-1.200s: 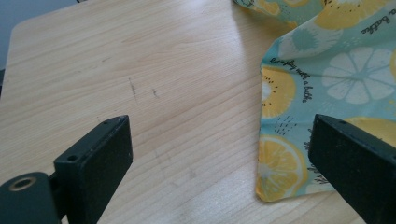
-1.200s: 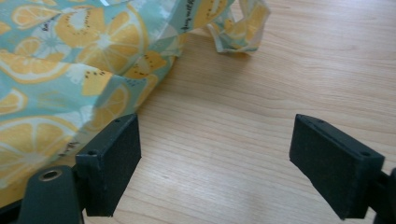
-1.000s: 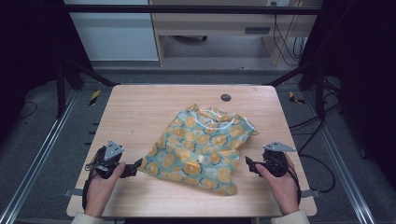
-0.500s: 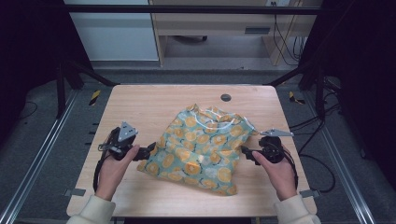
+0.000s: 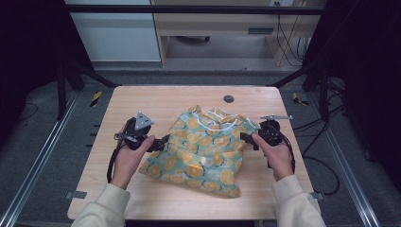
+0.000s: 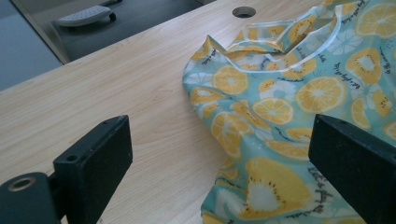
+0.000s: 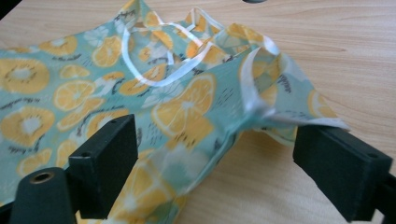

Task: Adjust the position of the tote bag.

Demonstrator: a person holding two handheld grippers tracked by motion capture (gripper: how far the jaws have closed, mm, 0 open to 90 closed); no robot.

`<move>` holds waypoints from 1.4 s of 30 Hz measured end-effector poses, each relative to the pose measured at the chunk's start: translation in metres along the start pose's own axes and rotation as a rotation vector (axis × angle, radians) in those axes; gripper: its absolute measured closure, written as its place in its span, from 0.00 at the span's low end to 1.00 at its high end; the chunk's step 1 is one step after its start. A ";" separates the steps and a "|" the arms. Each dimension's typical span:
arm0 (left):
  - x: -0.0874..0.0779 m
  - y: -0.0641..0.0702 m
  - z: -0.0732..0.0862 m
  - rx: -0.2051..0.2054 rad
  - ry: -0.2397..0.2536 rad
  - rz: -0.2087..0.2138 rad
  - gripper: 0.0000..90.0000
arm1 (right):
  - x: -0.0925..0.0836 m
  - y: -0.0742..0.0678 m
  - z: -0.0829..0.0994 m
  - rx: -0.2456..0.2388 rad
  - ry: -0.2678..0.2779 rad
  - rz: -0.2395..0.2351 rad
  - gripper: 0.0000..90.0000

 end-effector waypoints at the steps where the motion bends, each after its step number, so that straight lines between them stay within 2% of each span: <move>1: 0.001 0.000 -0.002 0.002 0.000 0.001 0.07 | 0.002 0.003 -0.002 0.006 0.001 0.007 0.15; 3: 0.003 0.001 -0.005 0.008 -0.005 0.002 0.07 | 0.006 0.008 -0.007 0.027 0.008 0.017 0.18; 6: 0.008 0.002 -0.010 0.009 -0.012 0.005 0.07 | 0.010 0.010 -0.015 0.029 0.046 0.016 0.33; 7: 0.009 0.002 -0.011 0.017 -0.017 0.001 0.07 | 0.011 0.011 -0.016 0.020 0.047 0.025 0.40; 8: 0.011 0.002 -0.012 0.022 -0.021 -0.001 0.07 | 0.011 0.011 -0.019 0.000 0.062 0.028 0.54; 11: 0.015 0.000 -0.011 0.023 -0.042 -0.003 0.07 | 0.009 0.006 -0.027 -0.046 0.096 0.010 0.79; 14: 0.020 0.002 -0.008 0.007 -0.073 0.022 0.07 | 0.004 -0.005 -0.034 -0.097 0.132 -0.020 0.93; 15: 0.023 0.004 -0.006 0.006 -0.089 0.030 0.07 | 0.003 -0.008 -0.035 -0.115 0.139 -0.031 0.95; 16: 0.025 0.005 -0.004 0.007 -0.098 0.035 0.07 | 0.000 -0.018 -0.038 -0.158 0.146 -0.052 0.97; 17: 0.026 0.006 -0.003 0.014 -0.107 0.036 0.07 | 0.000 -0.018 -0.038 -0.158 0.146 -0.052 0.97; 20: 0.033 0.011 0.004 0.028 -0.145 0.048 0.07 | -0.006 -0.035 -0.042 -0.229 0.171 -0.078 0.97; 21: 0.033 0.011 0.004 0.028 -0.145 0.048 0.08 | -0.006 -0.035 -0.042 -0.229 0.171 -0.078 0.97; 24: 0.040 0.014 0.008 0.046 -0.186 0.060 0.11 | -0.006 -0.040 -0.041 -0.251 0.160 -0.085 0.97; 25: 0.042 0.015 0.008 0.039 -0.189 0.065 0.13 | -0.005 -0.041 -0.041 -0.259 0.157 -0.085 0.97; 27: 0.045 0.016 0.007 0.037 -0.196 0.071 0.15 | -0.004 -0.041 -0.040 -0.257 0.154 -0.084 0.97; 28: 0.045 0.016 0.006 0.039 -0.200 0.078 0.22 | -0.003 -0.041 -0.040 -0.258 0.148 -0.087 0.97; 29: 0.046 0.016 0.005 0.033 -0.202 0.083 0.22 | -0.003 -0.041 -0.040 -0.258 0.148 -0.087 0.97; 30: 0.046 0.016 0.004 0.027 -0.202 0.084 0.30 | -0.002 -0.041 -0.039 -0.259 0.146 -0.089 0.97; 32: 0.048 0.016 0.002 0.016 -0.212 0.104 0.33 | -0.003 -0.040 -0.040 -0.257 0.148 -0.091 0.97; 40: 0.051 0.020 0.009 0.040 -0.299 0.158 0.33 | -0.002 -0.039 -0.038 -0.248 0.135 -0.092 0.97; 42: 0.053 0.021 0.010 0.047 -0.307 0.152 0.36 | -0.001 -0.038 -0.038 -0.253 0.132 -0.090 0.97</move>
Point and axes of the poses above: each handheld gripper's, and its own axes: x roughly forward along the jaws, z roughly out of its underside, y roughly to its right, the point moved 10 cm from there along x, roughly forward along the jaws, and after that the axes turned 13 degrees about -z, right-handed, at the moved point
